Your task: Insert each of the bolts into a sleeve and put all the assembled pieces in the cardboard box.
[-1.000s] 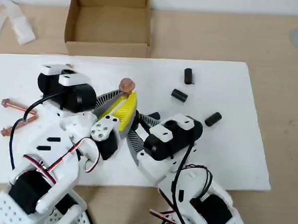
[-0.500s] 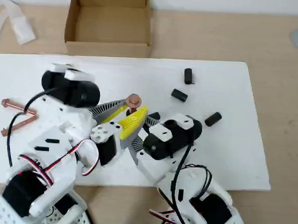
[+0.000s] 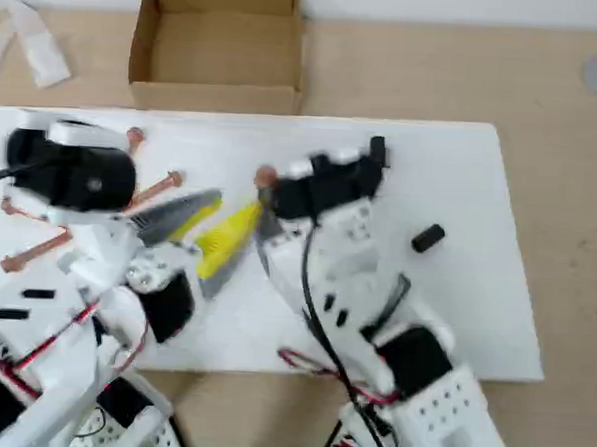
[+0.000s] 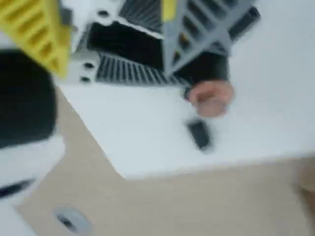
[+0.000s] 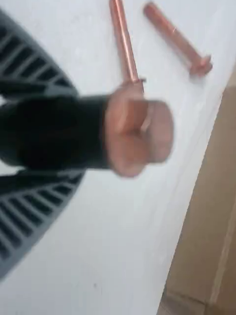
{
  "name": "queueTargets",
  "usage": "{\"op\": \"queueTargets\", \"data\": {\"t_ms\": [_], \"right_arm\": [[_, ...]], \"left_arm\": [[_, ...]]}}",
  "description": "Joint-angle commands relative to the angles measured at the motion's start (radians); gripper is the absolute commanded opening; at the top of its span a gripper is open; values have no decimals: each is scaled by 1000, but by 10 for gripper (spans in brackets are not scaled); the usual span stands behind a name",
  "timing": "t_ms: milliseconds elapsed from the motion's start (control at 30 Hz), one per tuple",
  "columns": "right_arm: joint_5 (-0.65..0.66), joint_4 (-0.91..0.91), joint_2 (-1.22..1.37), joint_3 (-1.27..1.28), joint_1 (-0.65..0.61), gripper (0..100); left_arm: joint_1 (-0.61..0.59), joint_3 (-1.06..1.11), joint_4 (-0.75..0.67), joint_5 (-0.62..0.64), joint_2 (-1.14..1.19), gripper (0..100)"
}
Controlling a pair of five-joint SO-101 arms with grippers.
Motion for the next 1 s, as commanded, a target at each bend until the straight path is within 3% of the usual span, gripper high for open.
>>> {"op": "queueTargets", "data": {"t_ms": [0,233,400,633,967], "right_arm": [[-8,-31,165,-234,44,9],[-8,-31,547,-593,104,9],[-2,-29,878,-894,160,9],[9,-21,1374,-1405,228,9],[100,-28,2026,-2109,265,9]], "left_arm": [[-190,-95,-32,3,8,40],[-572,-115,-14,-104,8,30],[-738,61,-68,-112,12,5],[-844,284,-190,-110,10,2],[-842,374,-199,-110,2,2]]}}
